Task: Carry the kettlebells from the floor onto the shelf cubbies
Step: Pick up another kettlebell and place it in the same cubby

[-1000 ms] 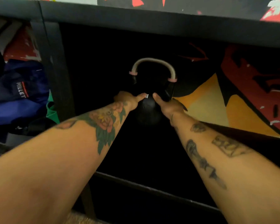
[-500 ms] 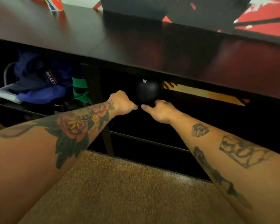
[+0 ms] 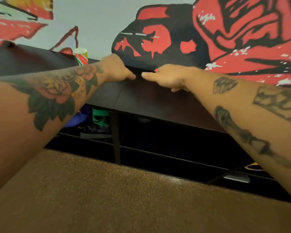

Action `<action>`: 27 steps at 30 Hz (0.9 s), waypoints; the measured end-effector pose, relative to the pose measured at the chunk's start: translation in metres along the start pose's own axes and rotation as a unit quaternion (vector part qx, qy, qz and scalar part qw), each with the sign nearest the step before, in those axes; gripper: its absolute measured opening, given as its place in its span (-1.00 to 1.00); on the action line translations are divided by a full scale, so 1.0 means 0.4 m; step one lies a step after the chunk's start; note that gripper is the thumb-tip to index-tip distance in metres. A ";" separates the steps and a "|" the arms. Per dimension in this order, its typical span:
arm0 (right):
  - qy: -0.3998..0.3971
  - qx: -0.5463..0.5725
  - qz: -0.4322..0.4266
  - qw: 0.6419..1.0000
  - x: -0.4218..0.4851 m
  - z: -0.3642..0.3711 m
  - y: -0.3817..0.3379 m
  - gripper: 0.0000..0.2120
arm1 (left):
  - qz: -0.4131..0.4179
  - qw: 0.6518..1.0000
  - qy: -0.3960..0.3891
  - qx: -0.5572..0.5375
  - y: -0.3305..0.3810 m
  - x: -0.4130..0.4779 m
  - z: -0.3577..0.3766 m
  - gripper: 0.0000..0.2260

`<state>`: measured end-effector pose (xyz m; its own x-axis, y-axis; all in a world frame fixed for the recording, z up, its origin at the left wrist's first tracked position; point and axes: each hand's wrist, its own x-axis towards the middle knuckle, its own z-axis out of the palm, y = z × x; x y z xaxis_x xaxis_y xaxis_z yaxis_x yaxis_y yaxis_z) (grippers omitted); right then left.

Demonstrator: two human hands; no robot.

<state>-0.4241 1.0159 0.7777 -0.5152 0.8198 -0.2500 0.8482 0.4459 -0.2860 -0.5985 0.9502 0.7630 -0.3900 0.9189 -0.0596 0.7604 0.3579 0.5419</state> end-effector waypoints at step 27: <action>-0.013 0.014 -0.112 0.994 -1.355 -0.003 0.387 -0.26 | -0.124 0.986 0.086 -0.065 0.541 -1.459 0.242 -0.60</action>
<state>-0.0133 0.6409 0.8699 -0.6943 0.6912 -0.2005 0.7080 0.6061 -0.3624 -0.1562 0.5075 0.8337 -0.6459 0.7605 -0.0669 0.5622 0.5331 0.6323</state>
